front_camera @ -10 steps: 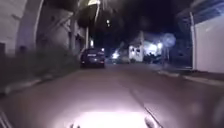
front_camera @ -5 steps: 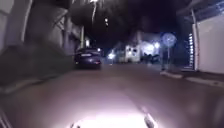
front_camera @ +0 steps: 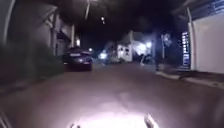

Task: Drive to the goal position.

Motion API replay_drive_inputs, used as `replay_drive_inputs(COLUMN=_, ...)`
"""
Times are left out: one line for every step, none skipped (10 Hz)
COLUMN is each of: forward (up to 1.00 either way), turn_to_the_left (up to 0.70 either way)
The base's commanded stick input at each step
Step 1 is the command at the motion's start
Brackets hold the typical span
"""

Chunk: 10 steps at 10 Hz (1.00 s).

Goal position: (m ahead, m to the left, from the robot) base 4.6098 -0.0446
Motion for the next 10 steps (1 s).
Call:
replay_drive_inputs(forward=1.0, turn_to_the_left=0.0)
replay_drive_inputs(forward=1.0, turn_to_the_left=0.0)
replay_drive_inputs(forward=1.0, turn_to_the_left=0.0)
replay_drive_inputs(forward=1.0, turn_to_the_left=0.0)
replay_drive_inputs(forward=1.0, turn_to_the_left=0.0)
replay_drive_inputs(forward=1.0, turn_to_the_left=0.0)
replay_drive_inputs(forward=1.0, turn_to_the_left=0.0)
replay_drive_inputs(forward=1.0, turn_to_the_left=0.0)
replay_drive_inputs(forward=1.0, turn_to_the_left=0.0)
replay_drive_inputs(forward=1.0, turn_to_the_left=0.0)
